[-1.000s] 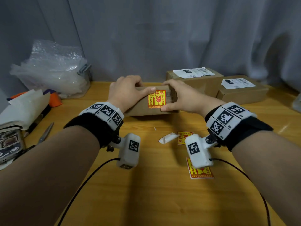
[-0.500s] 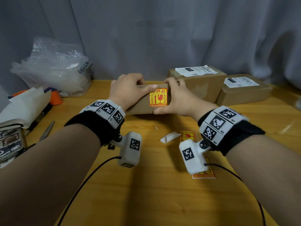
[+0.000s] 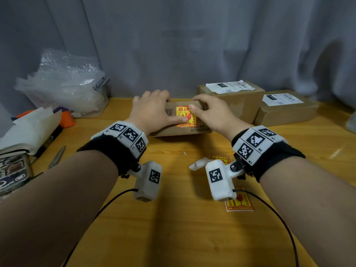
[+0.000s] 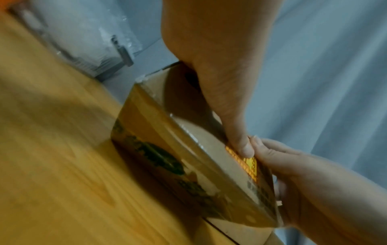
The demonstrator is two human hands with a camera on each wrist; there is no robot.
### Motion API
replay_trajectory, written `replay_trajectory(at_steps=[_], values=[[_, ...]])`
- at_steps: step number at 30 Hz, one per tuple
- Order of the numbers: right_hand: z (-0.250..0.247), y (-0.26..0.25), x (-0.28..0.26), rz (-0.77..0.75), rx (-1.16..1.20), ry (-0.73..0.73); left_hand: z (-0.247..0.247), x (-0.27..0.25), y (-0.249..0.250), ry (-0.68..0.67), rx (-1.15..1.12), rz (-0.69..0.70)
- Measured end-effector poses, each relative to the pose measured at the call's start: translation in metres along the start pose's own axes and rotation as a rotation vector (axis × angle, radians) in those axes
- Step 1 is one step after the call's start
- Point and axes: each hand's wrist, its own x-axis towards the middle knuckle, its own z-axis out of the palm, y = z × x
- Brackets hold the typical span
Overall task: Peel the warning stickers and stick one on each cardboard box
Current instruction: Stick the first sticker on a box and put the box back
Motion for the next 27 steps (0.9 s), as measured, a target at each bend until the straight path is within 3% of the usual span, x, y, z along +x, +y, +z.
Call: replay_trajectory(at_steps=[5, 17, 27], values=[[0.0004, -0.0007, -0.0002, 0.004, -0.028, -0.010, -0.0018, -0.0047, -0.0057, -0.048, 0.125, 0.111], [-0.0007, 0.0024, 0.0001, -0.018, 0.022, -0.012, -0.0042, -0.0008, -0.0049, 0.011, -0.119, 0.025], [-0.0007, 0.0023, -0.0001, 0.007, 0.084, -0.006, -0.0028, -0.0070, 0.0021, -0.065, 0.107, 0.064]])
